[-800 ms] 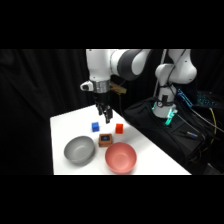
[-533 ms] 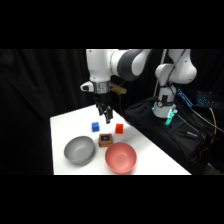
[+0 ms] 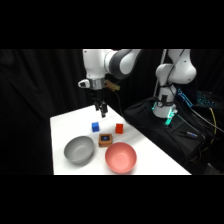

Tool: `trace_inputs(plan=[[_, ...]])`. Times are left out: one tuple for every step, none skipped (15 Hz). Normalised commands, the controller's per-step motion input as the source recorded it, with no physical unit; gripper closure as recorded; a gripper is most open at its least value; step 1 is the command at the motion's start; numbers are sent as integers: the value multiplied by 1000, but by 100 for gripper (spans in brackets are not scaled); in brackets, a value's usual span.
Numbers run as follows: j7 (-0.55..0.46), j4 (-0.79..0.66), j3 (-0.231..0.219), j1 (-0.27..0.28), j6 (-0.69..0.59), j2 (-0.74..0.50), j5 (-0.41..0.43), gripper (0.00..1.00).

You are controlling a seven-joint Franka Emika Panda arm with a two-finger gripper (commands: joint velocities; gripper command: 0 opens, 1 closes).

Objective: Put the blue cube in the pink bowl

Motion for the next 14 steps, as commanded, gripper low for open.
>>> trace_inputs(plan=[[-388,123,-89,-164,135,113,94,0],[-377,146,-77,-150,141,136,94,0],[-372,173,-62,-139,153,168,120,0],[-326,196,-50,-125,161,201,133,0],[-258,214,-43,-111,183,236,131,0],[-214,231,-34,-101,187,270,139,0],[-194,240,-21,-97,201,296,158,0],[-171,253,-8,-94,209,320,174,0],[-184,262,12,-101,193,330,213,0],[-192,254,34,-104,184,319,242,0],[-198,237,55,-109,194,302,244,0],[-166,199,72,-97,191,269,218,0],[-152,188,79,-97,180,254,188,0],[-135,185,80,-96,165,247,161,0]])
